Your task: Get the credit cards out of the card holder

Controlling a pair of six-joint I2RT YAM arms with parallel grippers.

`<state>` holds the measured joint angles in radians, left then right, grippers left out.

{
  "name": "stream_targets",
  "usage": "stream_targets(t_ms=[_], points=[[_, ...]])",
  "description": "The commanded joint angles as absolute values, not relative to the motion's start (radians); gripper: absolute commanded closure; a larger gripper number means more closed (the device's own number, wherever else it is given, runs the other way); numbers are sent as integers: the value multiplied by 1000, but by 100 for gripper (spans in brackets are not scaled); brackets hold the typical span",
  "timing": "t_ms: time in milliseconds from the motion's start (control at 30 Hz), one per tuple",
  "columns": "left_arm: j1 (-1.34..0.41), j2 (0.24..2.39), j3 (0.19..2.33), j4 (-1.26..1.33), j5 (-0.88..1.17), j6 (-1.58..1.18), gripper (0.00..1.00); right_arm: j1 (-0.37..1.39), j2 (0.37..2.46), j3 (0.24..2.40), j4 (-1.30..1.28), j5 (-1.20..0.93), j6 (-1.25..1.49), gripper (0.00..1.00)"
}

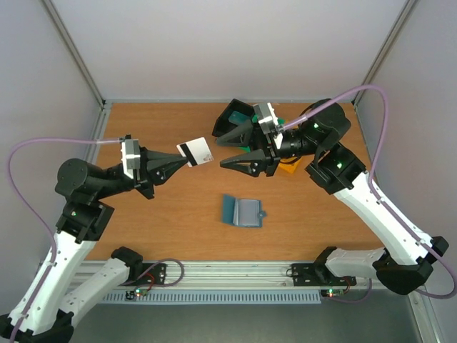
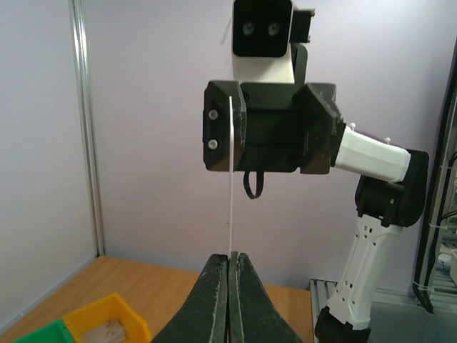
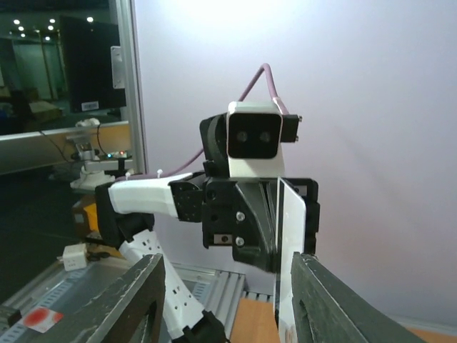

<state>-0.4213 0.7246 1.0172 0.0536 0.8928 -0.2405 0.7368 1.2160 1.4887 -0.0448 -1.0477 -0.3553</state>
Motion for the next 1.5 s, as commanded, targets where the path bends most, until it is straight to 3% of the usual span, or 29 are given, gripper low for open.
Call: stream_targets(t_ms=[0, 367, 733, 800, 933, 1067, 1467], points=[[-425, 732, 993, 90, 907, -262, 100, 767, 1283, 1564, -214, -1019, -403, 53], [-426, 712, 973, 77, 936, -210, 100, 787, 1319, 1637, -400, -948, -494, 57], [-426, 707, 963, 70, 922, -196, 100, 785, 1302, 1661, -509, -850, -577, 50], [-426, 706, 963, 62, 921, -193, 100, 785, 1309, 1672, -517, -874, -581, 56], [-426, 708, 964, 42, 915, -180, 100, 785, 1328, 1690, -498, -917, -561, 86], [-426, 707, 959, 22, 901, -171, 100, 787, 1351, 1717, -504, -931, -556, 97], [-426, 684, 913, -19, 859, -162, 100, 787, 1350, 1733, -643, -891, -629, 99]])
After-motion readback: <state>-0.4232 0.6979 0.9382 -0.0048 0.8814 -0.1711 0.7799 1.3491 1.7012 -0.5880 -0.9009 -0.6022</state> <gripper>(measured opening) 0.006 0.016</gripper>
